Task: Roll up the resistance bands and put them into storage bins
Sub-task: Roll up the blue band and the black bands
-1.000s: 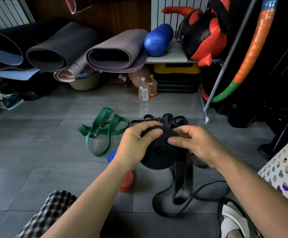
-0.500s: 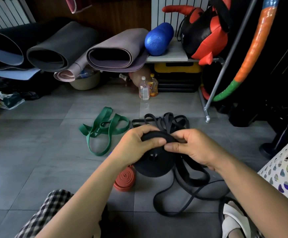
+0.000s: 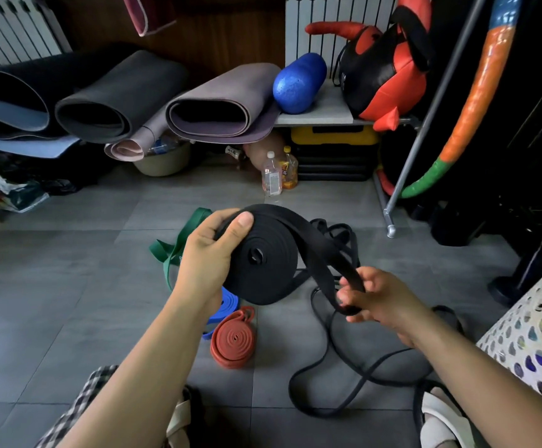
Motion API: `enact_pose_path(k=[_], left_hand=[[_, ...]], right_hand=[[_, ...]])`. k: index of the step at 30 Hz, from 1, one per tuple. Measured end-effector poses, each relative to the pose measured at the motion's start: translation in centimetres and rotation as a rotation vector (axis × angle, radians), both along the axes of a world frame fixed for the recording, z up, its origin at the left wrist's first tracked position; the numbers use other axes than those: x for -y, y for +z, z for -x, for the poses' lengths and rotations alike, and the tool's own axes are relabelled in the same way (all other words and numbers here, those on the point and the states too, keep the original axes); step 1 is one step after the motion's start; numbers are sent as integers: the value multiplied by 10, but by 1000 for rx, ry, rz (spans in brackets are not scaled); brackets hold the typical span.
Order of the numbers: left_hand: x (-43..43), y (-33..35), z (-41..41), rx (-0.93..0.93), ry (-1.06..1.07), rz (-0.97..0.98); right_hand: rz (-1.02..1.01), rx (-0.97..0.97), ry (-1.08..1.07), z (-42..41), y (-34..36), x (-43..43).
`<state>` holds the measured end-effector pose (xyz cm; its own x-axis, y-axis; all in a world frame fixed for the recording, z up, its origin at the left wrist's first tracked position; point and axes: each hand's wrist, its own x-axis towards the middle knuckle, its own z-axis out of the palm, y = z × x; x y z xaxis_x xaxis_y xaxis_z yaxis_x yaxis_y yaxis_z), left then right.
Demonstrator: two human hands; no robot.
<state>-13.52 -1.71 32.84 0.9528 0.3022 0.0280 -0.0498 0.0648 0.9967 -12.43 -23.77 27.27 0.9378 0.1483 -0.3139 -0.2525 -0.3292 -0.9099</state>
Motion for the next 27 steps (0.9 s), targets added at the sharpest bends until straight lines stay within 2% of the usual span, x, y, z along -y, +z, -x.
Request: enact_pose_path(k=[2,4,8,11,14,16,17,19,20,22,24,27], left_hand=[[-3,0,-1,-1,30,-14],[-7,0,-1,-11,62,5],[-13,-3,-3,-49,89,-10],[-13,-8,-2,-63,57,-73],[-12,-8,0,-31,25,-164],[-12,-6,0,9,2,-233],[-12,-5,1,31,-16,-273],[-10,-3,2,57,-77,-355],[-8,-2,3,62,-117,-400],[-1,-3,5,83,-205,-520],[6,-6,5,113,-275,-656],[14,-10,5,131,-326,-702]], right_hand=[[-147,-67,-162,-1,-1,3],[-337,-97,-230,-2,5,6],[-789,-177,-171,-8,22,23],[-950,-208,-124,-16,24,39],[-863,-352,-139,-15,21,46],[-694,-461,-80,-9,17,44],[-538,-466,-50,-7,13,42],[-212,-322,-45,-4,3,36],[-145,-203,-84,-3,4,32],[-157,48,-83,-2,15,21],[-237,223,67,0,30,7],[-248,274,268,2,39,-17]])
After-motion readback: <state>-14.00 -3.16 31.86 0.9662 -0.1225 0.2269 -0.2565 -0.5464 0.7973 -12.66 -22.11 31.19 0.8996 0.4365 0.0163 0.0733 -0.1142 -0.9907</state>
